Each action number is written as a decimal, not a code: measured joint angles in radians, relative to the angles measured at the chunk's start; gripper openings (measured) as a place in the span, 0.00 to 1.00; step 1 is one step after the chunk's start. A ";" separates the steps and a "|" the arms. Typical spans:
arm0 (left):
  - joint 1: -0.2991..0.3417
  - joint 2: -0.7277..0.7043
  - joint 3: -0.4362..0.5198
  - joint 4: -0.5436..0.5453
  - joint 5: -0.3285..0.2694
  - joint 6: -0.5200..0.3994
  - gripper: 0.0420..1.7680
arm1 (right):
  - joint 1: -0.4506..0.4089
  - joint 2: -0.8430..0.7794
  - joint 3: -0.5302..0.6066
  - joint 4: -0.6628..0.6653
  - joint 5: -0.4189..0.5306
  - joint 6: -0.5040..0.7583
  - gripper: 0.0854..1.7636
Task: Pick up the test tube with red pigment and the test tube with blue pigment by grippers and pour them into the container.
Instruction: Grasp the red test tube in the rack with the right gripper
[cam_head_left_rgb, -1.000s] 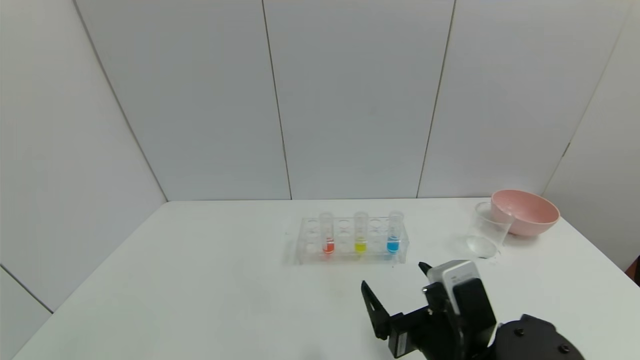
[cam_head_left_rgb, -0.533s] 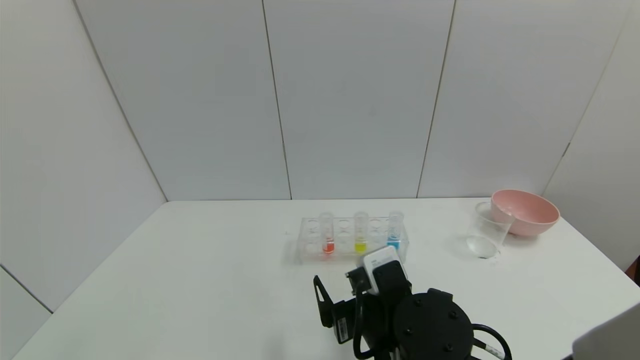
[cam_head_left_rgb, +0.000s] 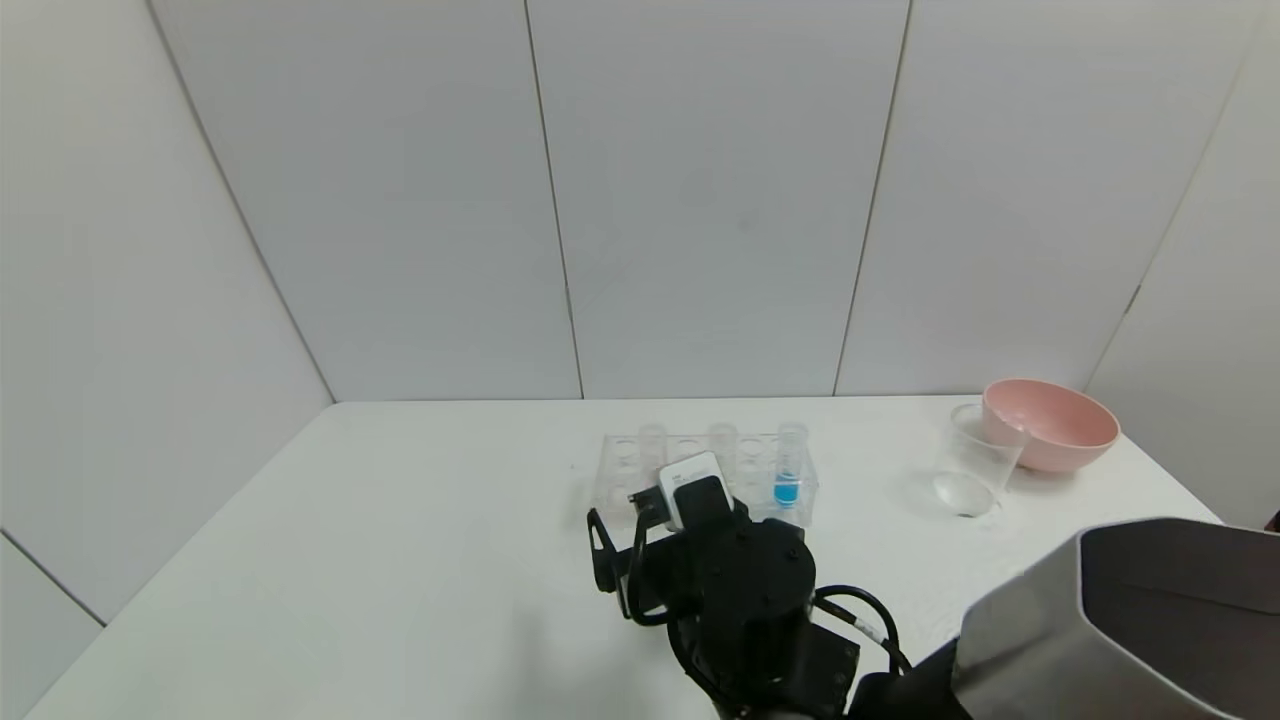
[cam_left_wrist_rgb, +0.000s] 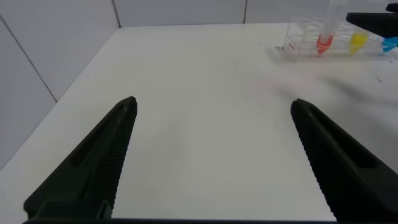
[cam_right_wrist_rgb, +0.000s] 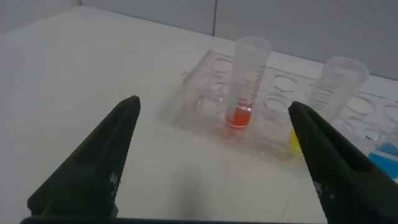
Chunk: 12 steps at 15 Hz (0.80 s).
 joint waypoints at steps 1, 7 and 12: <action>0.000 0.000 0.000 0.000 0.000 0.000 1.00 | -0.015 0.020 -0.042 0.029 0.006 -0.004 0.97; 0.000 0.000 0.000 0.000 0.000 0.000 1.00 | -0.083 0.124 -0.288 0.175 0.027 -0.008 0.97; 0.000 0.000 0.000 0.000 0.000 0.000 1.00 | -0.136 0.203 -0.396 0.185 0.031 -0.008 0.97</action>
